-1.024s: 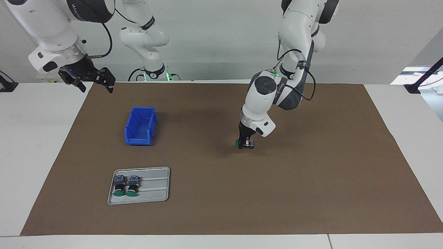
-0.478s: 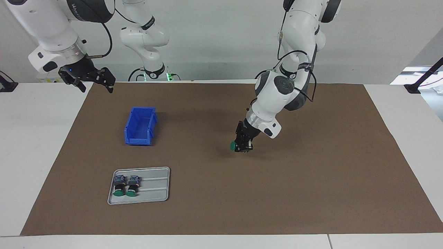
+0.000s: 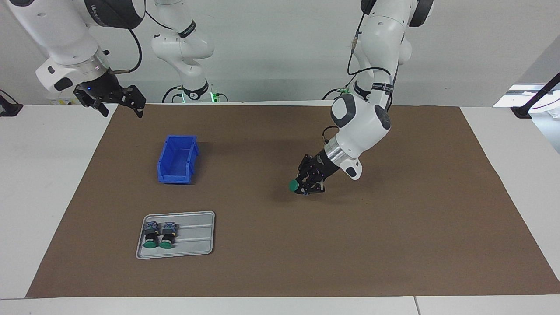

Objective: Place and press button with both arms

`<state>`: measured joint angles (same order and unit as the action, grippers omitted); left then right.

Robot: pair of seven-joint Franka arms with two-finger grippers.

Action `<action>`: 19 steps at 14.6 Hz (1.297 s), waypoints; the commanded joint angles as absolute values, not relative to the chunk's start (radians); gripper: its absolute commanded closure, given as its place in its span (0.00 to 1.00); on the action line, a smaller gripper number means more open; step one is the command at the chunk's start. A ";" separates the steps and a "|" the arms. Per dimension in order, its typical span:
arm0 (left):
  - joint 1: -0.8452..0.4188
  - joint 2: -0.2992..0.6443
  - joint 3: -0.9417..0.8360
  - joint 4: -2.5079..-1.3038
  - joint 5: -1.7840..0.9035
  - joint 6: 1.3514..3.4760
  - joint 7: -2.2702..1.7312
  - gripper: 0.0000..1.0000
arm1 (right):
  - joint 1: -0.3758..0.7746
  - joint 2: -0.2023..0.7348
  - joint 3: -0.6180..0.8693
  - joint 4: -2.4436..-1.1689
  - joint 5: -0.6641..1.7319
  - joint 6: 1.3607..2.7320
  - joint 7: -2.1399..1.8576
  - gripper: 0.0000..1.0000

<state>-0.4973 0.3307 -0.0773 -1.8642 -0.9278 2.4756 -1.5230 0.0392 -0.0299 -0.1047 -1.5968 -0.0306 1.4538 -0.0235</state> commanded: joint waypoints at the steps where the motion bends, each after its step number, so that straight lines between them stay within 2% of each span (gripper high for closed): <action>1: -0.492 0.253 -0.080 -1.943 -1.051 2.375 -1.335 0.77 | 0.038 -0.054 -0.106 -1.621 -0.026 1.453 -0.038 0.00; 5: -0.459 0.236 -0.080 -1.968 -1.106 2.226 -1.215 0.77 | 0.038 -0.054 -0.106 -1.621 -0.026 1.453 -0.038 0.00; 8: -0.446 0.252 -0.078 -1.983 -1.236 2.197 -1.126 0.77 | 0.038 -0.054 -0.106 -1.621 -0.026 1.454 -0.038 0.00; 12: -0.361 0.268 -0.078 -1.991 -1.322 2.125 -1.068 0.77 | 0.038 -0.054 -0.106 -1.621 -0.026 1.453 -0.038 0.00; 16: -0.285 0.265 -0.080 -2.087 -1.455 2.076 -0.848 0.78 | 0.038 -0.054 -0.106 -1.621 -0.026 1.453 -0.038 0.00; 19: -0.284 0.259 -0.078 -2.141 -1.572 2.088 -0.787 0.79 | 0.038 -0.054 -0.106 -1.621 -0.026 1.453 -0.038 0.00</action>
